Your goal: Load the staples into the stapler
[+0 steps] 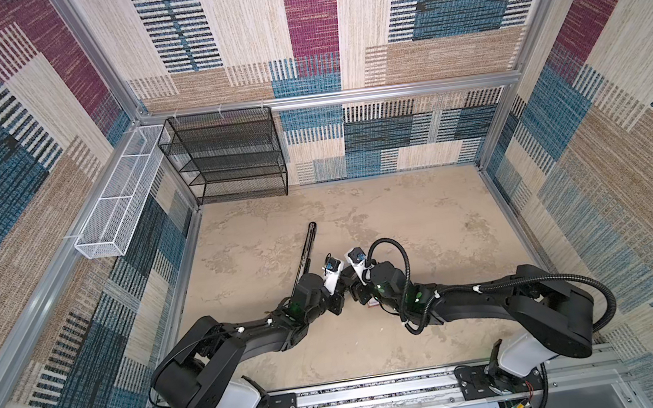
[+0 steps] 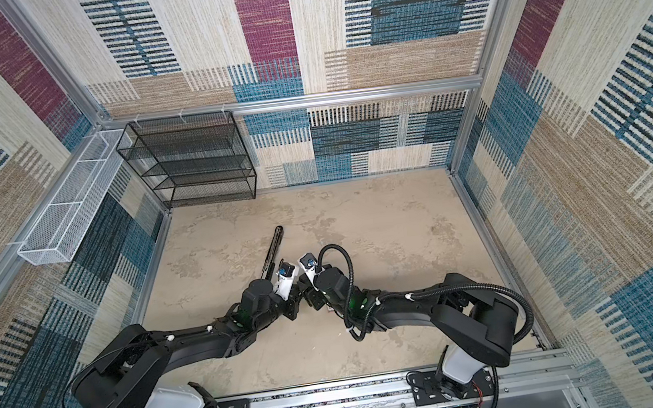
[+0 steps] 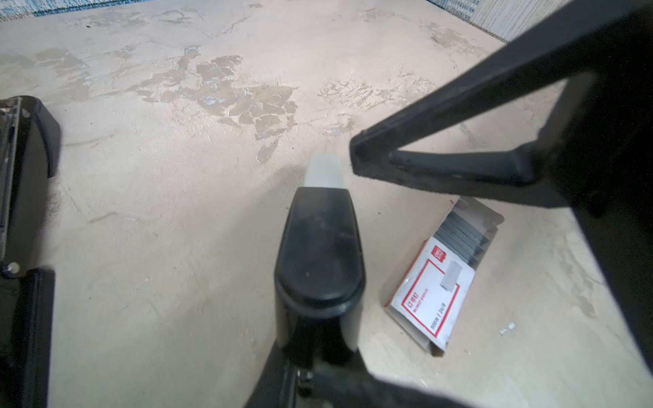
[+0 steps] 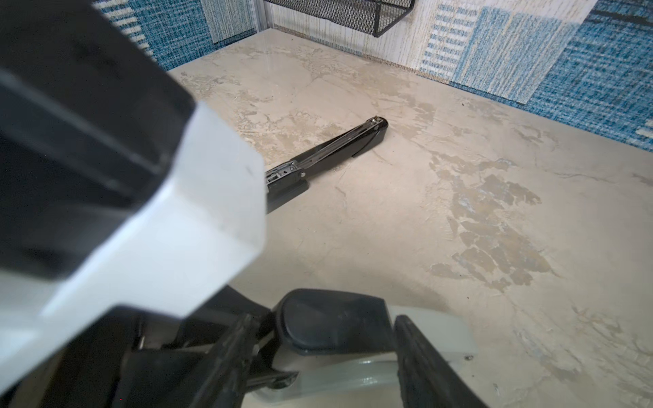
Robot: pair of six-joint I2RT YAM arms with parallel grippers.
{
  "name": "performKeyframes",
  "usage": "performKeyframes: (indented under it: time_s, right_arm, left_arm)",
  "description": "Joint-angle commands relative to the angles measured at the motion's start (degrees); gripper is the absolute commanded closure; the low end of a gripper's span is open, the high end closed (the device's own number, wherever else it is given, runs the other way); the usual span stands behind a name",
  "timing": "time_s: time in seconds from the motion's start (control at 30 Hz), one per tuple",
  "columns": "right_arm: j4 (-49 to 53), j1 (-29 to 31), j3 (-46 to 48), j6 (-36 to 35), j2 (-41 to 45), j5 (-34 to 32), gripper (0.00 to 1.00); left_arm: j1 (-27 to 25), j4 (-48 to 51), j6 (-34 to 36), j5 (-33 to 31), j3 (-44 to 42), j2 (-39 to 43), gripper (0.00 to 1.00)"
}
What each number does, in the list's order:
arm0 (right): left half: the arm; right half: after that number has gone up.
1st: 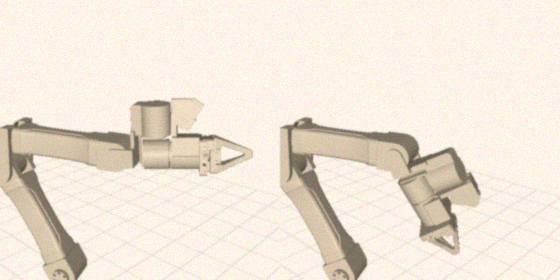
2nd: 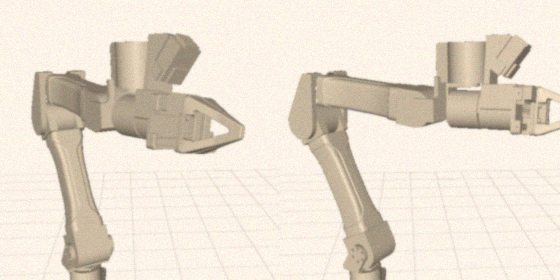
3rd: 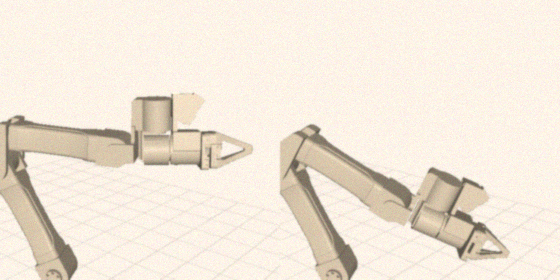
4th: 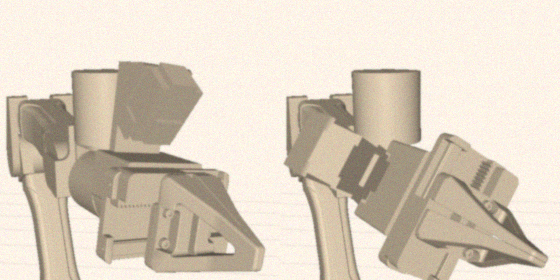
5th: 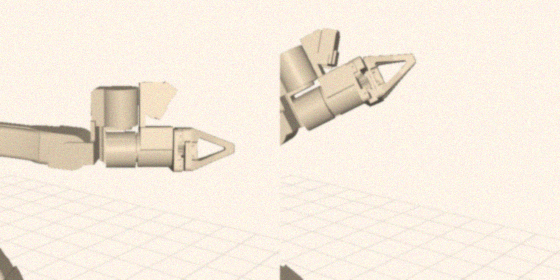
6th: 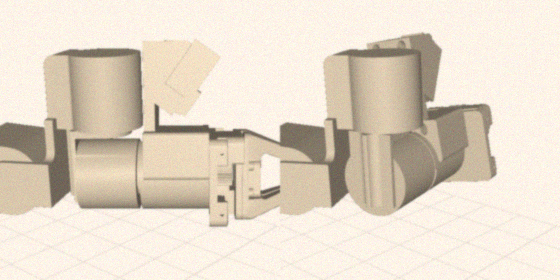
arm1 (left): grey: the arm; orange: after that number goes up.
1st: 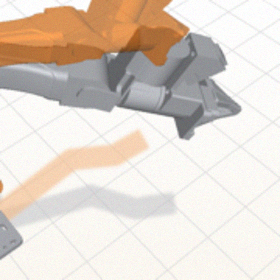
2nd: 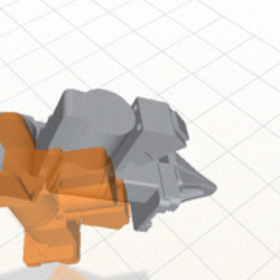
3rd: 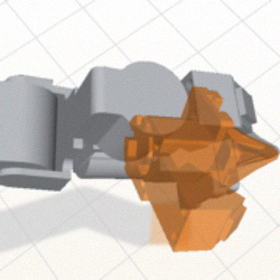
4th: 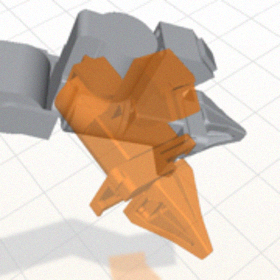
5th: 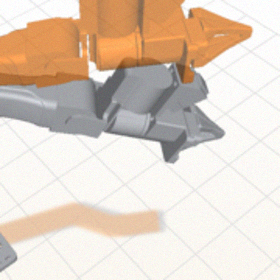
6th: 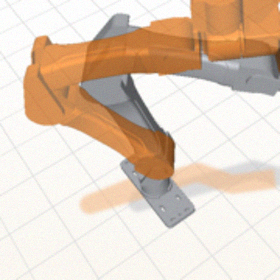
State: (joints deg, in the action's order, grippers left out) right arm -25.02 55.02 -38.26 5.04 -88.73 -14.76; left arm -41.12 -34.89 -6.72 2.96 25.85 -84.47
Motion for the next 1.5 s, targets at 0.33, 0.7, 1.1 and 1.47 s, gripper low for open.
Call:
performKeyframes:
  time_s: [0.33,0.7,1.1,1.47]
  right_arm:
    - [5.7,-3.5,8.0,7.1,10.4,0.3,0.24]
    - [6.4,-8.3,12.0,9.2,15.1,-1.4,0.24]
    - [6.4,-10.5,13.2,8.9,16.5,-1.1,0.24]
    - [6.9,-11.5,15.5,10.2,18.8,-0.7,0.24]
  left_arm:
    - [0.2,-7.7,0.9,-8.0,10.0,-11.8,1.0]
    - [0.4,-5.9,-0.4,-7.9,11.9,-16.3,0.71]
    - [0.4,10.0,-2.1,-5.2,10.7,-5.5,0.6]
    - [1.3,55.8,3.0,-3.4,42.6,-13.1,0.55]
